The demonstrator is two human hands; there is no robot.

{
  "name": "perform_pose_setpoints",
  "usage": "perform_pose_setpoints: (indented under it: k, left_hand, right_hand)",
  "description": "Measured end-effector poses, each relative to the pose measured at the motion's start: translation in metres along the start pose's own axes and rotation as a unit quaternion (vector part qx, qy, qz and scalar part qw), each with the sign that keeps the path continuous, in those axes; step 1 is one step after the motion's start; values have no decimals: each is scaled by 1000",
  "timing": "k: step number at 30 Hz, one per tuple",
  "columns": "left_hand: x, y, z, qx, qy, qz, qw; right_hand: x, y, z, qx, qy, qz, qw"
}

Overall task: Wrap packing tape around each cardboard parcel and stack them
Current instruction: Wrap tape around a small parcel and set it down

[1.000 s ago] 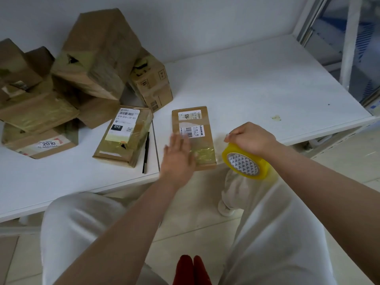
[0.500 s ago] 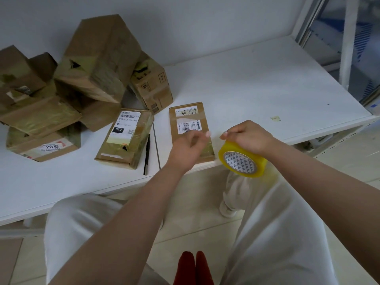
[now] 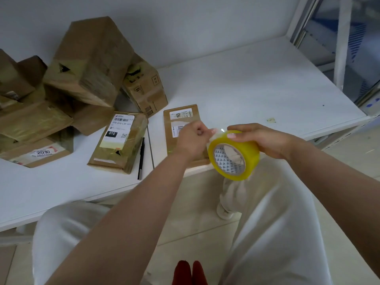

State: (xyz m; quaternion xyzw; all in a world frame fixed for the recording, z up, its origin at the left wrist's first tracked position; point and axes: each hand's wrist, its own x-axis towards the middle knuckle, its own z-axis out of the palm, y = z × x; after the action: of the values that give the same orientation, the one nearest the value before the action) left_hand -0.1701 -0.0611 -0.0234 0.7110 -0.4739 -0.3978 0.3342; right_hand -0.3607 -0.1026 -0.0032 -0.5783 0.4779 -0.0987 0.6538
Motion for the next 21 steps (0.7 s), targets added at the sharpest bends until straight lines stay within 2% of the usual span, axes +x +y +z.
perform_pose_setpoints:
  k: [3,5,7,9,13,16,21]
  left_hand:
    - [31,2,-9,62,30,2,998]
    - [48,3,-11,99,32,11,995]
    - [57,10,-5,187,34,10,982]
    - [62,15,6,309,38,3,950]
    - [75,20,26,495,45,18,867]
    - [85,17,40,570,32,36,820]
    - [91,7,62,652,-44,42,756]
  right_hand:
    - [-7,4,-23,73,40,-45,996]
    - [0,7,-35,-4,105,-26,994]
    - [13,7,-41,-77,164,-5,984]
    - [23,3,-45,-109,197,-7,974]
    - [33,4,-48,-130,205,-11,970]
    - [41,12,-49,-130,219,-7,967]
    - [53,13,-43,-191,199,-6,961]
